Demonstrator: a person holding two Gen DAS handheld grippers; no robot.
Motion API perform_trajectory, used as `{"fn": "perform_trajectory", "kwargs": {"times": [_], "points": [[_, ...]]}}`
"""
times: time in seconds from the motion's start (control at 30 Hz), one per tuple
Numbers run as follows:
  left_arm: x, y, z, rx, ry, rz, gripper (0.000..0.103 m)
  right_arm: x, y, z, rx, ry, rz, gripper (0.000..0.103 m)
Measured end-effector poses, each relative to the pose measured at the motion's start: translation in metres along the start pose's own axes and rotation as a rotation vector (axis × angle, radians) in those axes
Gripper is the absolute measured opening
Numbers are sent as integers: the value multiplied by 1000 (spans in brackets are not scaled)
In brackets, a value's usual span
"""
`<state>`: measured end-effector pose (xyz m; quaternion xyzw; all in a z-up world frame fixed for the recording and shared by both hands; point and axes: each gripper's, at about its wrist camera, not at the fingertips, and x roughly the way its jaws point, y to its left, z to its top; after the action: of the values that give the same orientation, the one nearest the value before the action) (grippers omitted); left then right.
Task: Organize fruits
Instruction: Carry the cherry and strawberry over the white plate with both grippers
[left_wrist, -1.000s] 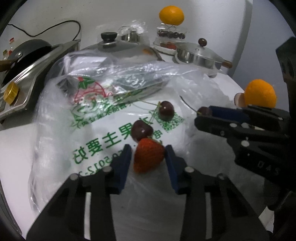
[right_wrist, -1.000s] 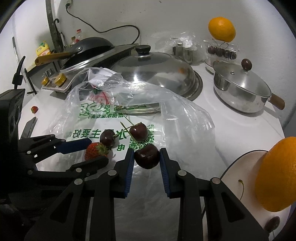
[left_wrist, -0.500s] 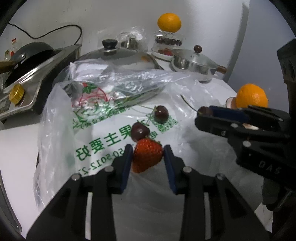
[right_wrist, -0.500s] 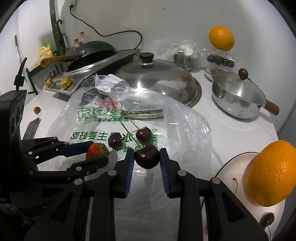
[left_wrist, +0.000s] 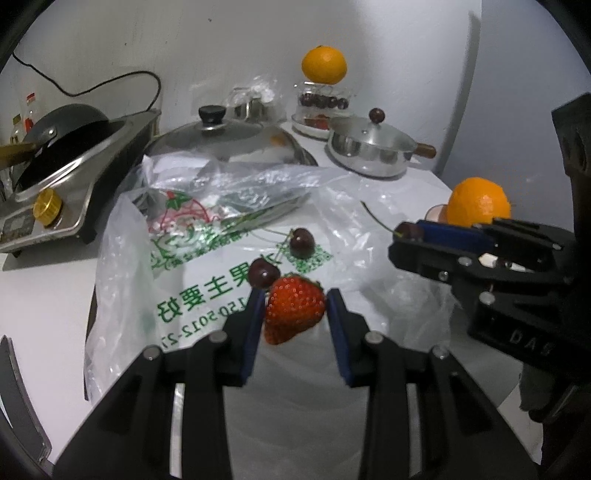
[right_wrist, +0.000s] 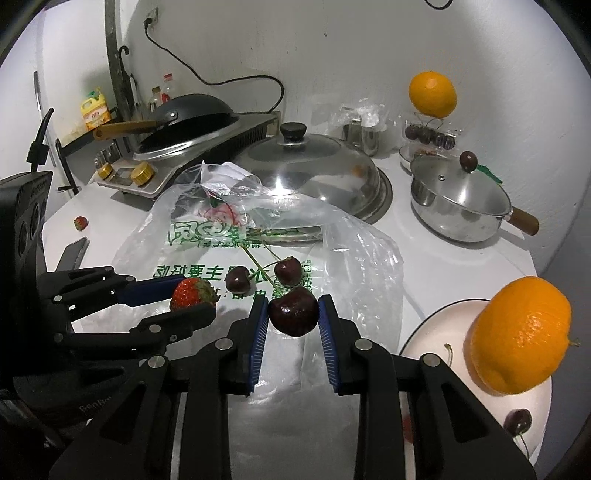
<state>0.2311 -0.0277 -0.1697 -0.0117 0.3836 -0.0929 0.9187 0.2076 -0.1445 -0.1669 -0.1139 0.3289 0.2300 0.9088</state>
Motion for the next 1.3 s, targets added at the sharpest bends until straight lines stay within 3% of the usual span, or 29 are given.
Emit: {"fn": "perform_trajectory", "kwargs": {"times": [1.3], "points": [[-31, -79, 4, 108, -46, -39, 35, -80, -54, -46, 91, -71, -97, 30]]}}
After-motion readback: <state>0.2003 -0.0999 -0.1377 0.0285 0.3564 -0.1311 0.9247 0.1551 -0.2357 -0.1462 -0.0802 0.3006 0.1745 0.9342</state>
